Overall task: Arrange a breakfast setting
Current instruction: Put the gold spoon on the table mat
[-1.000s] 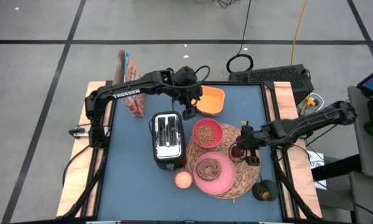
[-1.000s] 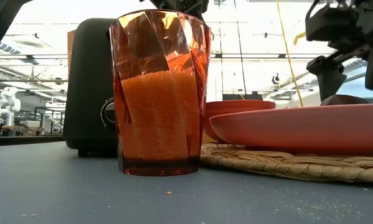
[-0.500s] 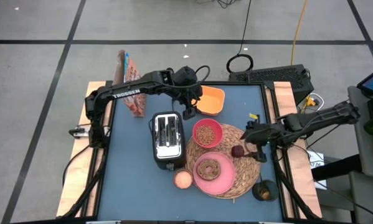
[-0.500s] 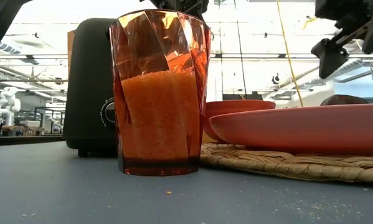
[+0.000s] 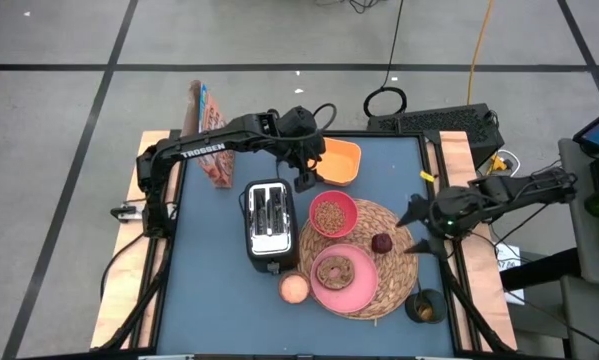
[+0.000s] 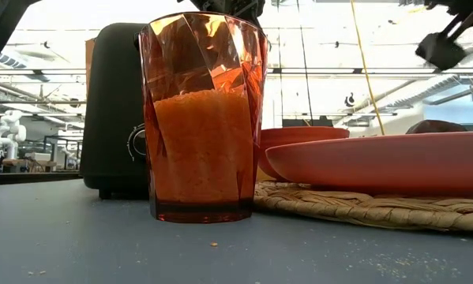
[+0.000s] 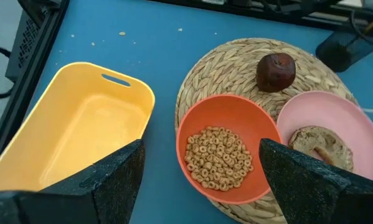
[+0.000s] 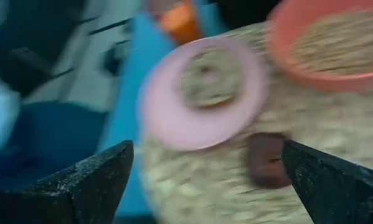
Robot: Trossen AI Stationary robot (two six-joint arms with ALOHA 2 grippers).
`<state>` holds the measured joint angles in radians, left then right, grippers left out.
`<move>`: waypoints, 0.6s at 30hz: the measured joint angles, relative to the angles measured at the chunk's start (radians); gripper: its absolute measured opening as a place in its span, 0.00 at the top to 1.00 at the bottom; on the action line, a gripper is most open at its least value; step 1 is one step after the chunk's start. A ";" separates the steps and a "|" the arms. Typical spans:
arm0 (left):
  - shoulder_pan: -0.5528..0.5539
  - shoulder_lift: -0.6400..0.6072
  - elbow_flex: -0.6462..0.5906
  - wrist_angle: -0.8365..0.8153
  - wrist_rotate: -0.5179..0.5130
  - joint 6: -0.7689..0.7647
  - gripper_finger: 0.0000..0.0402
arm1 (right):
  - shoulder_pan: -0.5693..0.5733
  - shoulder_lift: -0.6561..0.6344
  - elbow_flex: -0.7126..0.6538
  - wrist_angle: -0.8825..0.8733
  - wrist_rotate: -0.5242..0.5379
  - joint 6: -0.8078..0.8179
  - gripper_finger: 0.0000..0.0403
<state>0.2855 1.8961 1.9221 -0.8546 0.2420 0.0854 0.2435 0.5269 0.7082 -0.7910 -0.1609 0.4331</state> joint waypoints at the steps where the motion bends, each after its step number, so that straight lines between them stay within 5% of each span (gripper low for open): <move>1: 0.000 0.000 0.000 0.000 0.000 -0.008 0.20 | 0.000 -0.011 0.000 0.000 -0.054 0.001 0.01; 8: 0.000 0.000 0.000 0.000 0.000 -0.021 0.21 | 0.000 -0.087 0.001 -0.038 -0.312 0.066 0.01; 18: 0.000 0.000 0.000 0.000 0.000 -0.106 0.21 | 0.000 -0.166 -0.001 -0.037 -0.314 0.108 0.01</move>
<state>0.2855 1.8961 1.9221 -0.8547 0.2420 -0.0208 0.2440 0.3606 0.7069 -0.8282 -0.4754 0.5408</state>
